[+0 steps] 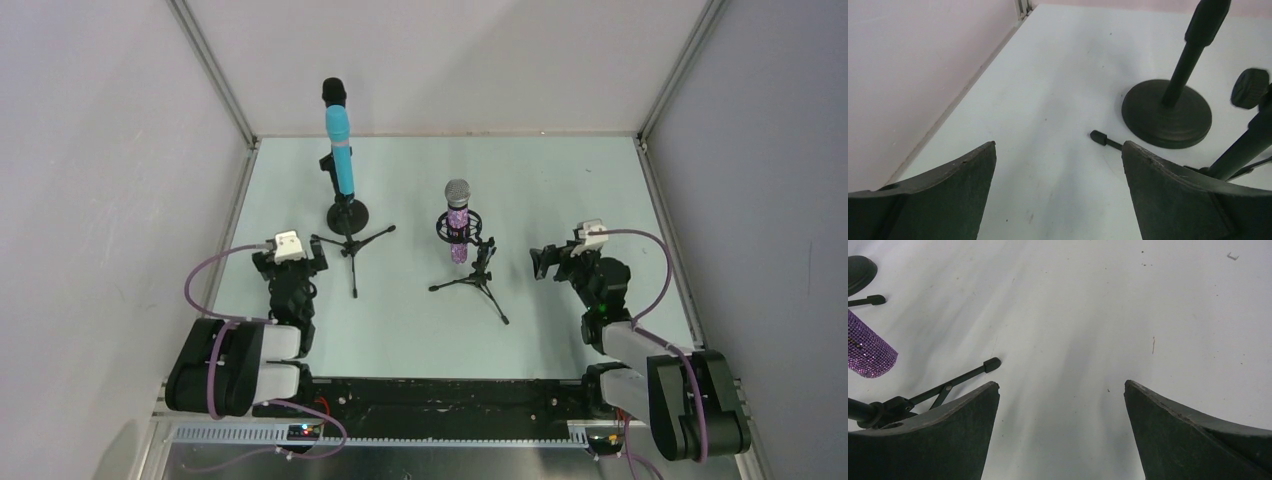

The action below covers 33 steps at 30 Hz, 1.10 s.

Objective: Attach the microphones to the stand

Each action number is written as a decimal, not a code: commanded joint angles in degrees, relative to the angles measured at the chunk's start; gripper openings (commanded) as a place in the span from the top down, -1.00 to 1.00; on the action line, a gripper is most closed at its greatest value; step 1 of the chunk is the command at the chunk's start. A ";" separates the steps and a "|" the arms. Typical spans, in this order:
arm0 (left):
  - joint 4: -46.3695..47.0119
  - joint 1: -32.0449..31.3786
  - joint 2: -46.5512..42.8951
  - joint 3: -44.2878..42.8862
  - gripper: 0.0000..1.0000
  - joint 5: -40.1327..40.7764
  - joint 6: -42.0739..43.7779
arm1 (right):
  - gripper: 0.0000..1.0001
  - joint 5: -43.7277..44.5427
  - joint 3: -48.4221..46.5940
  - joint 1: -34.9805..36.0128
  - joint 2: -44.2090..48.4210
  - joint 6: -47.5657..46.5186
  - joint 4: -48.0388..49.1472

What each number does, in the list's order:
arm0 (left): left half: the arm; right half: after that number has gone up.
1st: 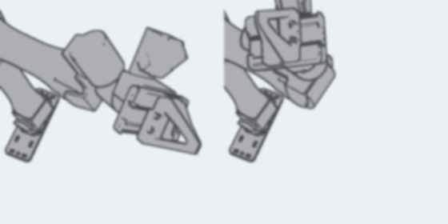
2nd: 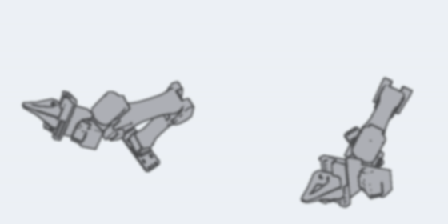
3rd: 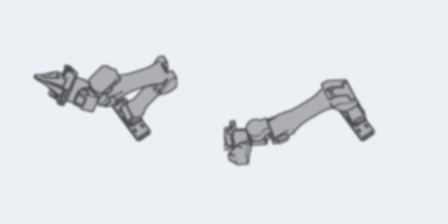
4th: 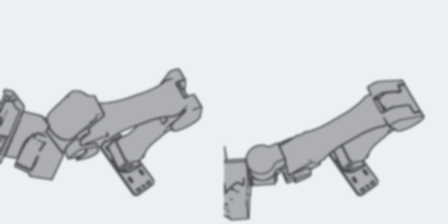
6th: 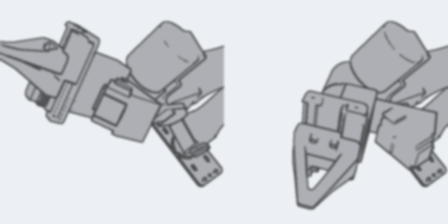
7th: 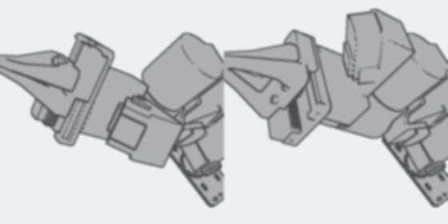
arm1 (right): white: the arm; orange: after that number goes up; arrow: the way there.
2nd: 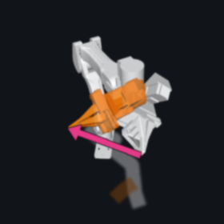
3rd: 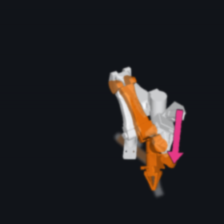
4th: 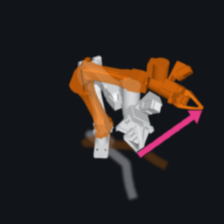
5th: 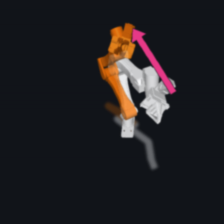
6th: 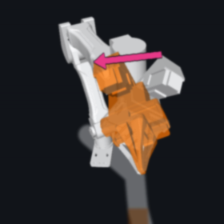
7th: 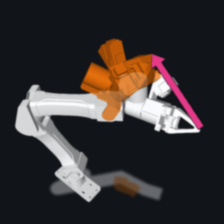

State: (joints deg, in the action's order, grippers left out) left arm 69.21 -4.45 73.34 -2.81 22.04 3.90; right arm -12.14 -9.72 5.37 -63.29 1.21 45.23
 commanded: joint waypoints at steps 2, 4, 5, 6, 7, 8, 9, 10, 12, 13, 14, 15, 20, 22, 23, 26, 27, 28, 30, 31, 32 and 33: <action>6.46 0.50 -0.61 -1.05 -0.97 -0.69 -0.73 | -0.99 2.09 4.41 0.26 4.24 -0.94 7.87; 6.31 0.45 -0.65 -1.10 -0.97 -0.63 -0.74 | -0.99 4.79 6.34 0.50 7.61 -1.01 7.33; 6.14 0.47 -0.61 -1.17 -0.97 -0.87 -0.58 | -0.99 6.70 6.75 0.51 8.73 -1.77 6.80; 5.77 0.49 -0.64 -1.35 -0.97 -1.65 -0.44 | -0.99 7.36 7.46 0.32 10.10 -2.80 6.73; 5.08 0.49 -0.67 -1.56 -0.97 -1.96 -0.18 | -0.99 8.29 7.99 -0.45 10.42 -3.19 7.07; 4.89 0.43 -0.75 -1.73 -0.97 -2.04 -0.19 | -0.99 8.46 8.15 -0.89 10.26 -3.49 8.05; 4.71 0.46 -0.81 -1.75 -0.97 -1.98 -0.16 | -0.99 8.06 8.27 -2.09 9.58 -3.27 8.66; 4.62 0.44 -0.82 -1.80 -0.97 -2.00 -0.14 | -0.99 7.46 8.33 -2.67 9.06 -2.54 10.16; 4.61 0.46 -0.81 -1.83 -0.97 -2.00 -0.12 | -0.99 5.62 8.64 -4.16 7.56 -0.68 12.95; 4.51 0.48 -0.78 -1.89 -0.97 -2.00 -0.21 | -0.99 4.43 8.57 -4.58 6.71 -0.51 13.48; 4.39 0.45 -0.76 -2.14 -0.97 -1.87 -0.21 | -0.99 4.15 8.35 -4.67 6.52 -0.35 13.08; 3.90 0.48 -0.68 -2.26 -0.97 -1.81 -0.30 | -0.99 3.84 7.70 -4.80 6.45 -0.30 12.45; 3.23 0.42 -0.76 -2.63 -0.97 -1.63 -0.44 | -0.99 4.75 7.39 -6.65 0.93 -0.84 18.59; 3.09 0.48 -0.79 -2.61 -0.97 -1.53 -0.39 | -0.99 5.16 7.48 -8.53 -8.83 1.38 28.90; 3.06 0.49 -0.78 -2.65 -0.97 -1.56 -0.43 | -0.99 4.57 6.59 -9.74 -16.24 3.08 35.75; 2.92 0.46 -0.82 -2.72 -0.97 -1.48 -0.45 | -0.99 5.46 1.28 -10.58 -13.01 3.78 19.21; 2.93 0.48 -0.78 -2.79 -0.97 -1.41 -0.42 | -0.99 4.27 0.97 -10.57 -14.33 3.31 21.81; 2.81 0.49 -0.75 -2.80 -0.97 -1.44 -0.44 | -0.99 1.61 0.15 -11.06 -14.45 3.03 21.25; 2.73 0.48 -0.77 -2.88 -0.97 -1.46 -0.40 | -0.99 4.21 -0.15 -10.91 -13.49 3.36 16.69; 2.71 0.45 -0.71 -2.90 -0.97 -1.43 -0.44 | -0.99 4.79 0.13 -10.86 -14.13 4.02 19.69; 2.67 0.47 -0.80 -2.86 -0.97 -1.45 -0.46 | -0.99 5.29 -0.09 -10.89 -14.05 4.08 19.39; 2.63 0.44 -0.82 -2.85 -0.97 -1.47 -0.43 | -0.99 5.69 -0.46 -10.85 -13.57 4.07 16.32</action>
State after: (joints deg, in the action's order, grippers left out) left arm 70.28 -4.34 73.28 -3.99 20.32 3.49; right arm -8.29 -8.69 -5.39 -77.49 4.32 63.02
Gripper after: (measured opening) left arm 0.983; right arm 0.993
